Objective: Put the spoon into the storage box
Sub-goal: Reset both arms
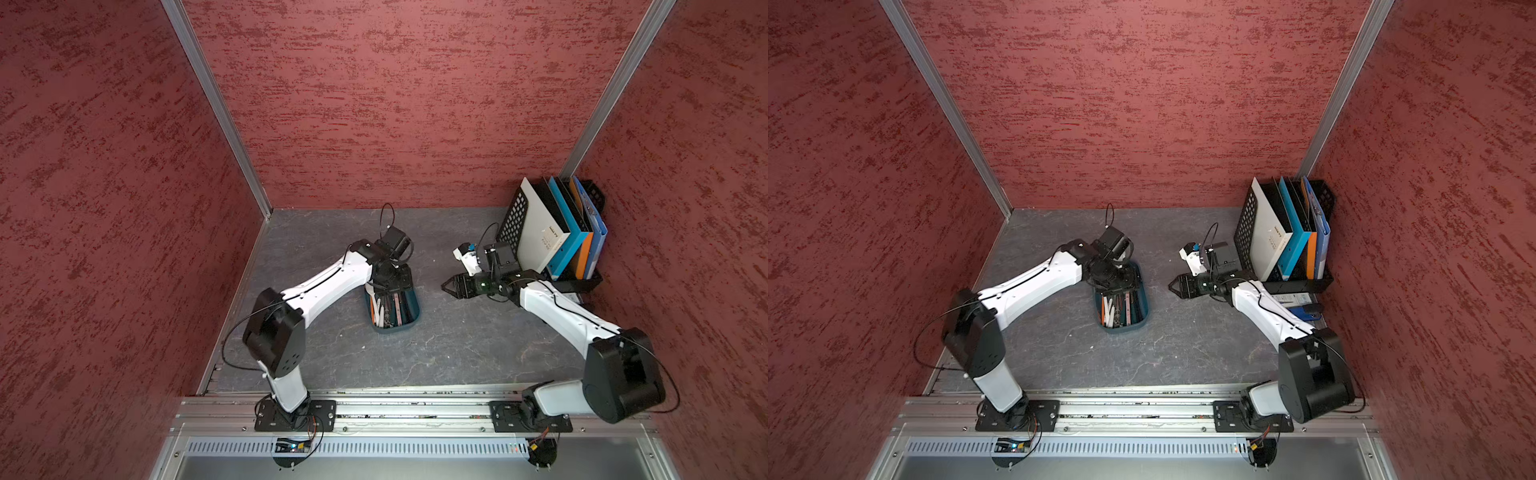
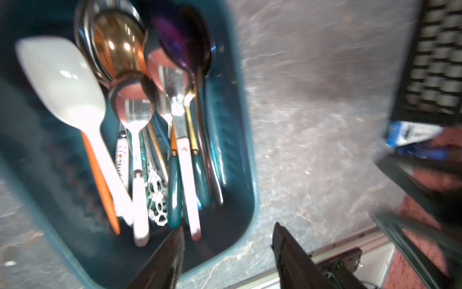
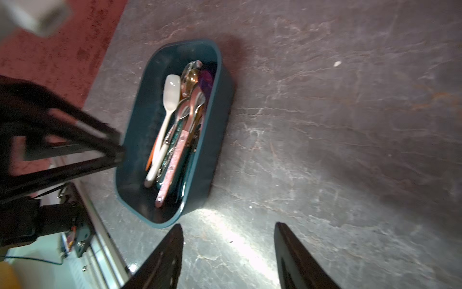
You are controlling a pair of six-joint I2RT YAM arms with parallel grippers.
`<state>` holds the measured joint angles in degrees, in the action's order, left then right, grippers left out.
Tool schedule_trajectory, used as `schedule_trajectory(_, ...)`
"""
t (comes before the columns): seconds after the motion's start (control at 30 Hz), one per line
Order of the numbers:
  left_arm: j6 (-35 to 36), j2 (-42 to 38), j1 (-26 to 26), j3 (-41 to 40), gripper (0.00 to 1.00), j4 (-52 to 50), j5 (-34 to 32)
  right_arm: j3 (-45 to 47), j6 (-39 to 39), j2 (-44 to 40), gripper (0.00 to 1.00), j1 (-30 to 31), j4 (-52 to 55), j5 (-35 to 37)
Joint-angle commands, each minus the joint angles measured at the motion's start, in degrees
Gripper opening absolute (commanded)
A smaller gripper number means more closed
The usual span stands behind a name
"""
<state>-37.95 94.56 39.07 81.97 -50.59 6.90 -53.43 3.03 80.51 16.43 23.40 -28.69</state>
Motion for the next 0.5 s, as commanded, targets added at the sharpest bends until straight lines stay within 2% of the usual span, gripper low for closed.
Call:
schedule_trajectory(0.0, 6.3, -10.1, 0.3, -7.3, 0.66, 6.7, -10.5, -0.1, -3.0, -2.6, 0.64, -1.3, -2.3, 12.1)
schedule_trajectory(0.07, 9.1, -17.6, -1.3, -14.2, 0.71, 10.4, -16.1, 1.5, -3.4, -3.2, 0.71, -2.4, -6.1, 18.3)
schedule_trajectory(0.13, 12.9, -26.3, -3.8, -22.7, 0.83, 15.6, -21.9, 3.9, -3.9, -3.5, 0.81, -4.1, -11.4, 23.6)
schedule_trajectory(0.2, 17.3, -33.5, -7.1, -31.4, 0.97, 21.3, -25.1, 6.5, -5.1, -3.4, 0.94, -5.4, -17.6, 29.1)
schedule_trajectory(0.23, 19.4, -36.8, -9.5, -35.9, 1.00, 24.5, -26.7, 7.7, -6.0, -2.9, 0.98, -5.9, -20.9, 31.9)
schedule_trajectory(0.33, 23.2, -43.3, -17.2, -45.8, 1.00, 33.0, -28.1, 11.5, -7.4, 0.1, 0.99, -8.0, -30.3, 35.4)
schedule_trajectory(0.47, 28.2, -47.1, -24.0, -56.2, 1.00, 48.3, -29.5, 16.5, -6.8, 5.3, 0.99, -10.8, -43.5, 34.7)
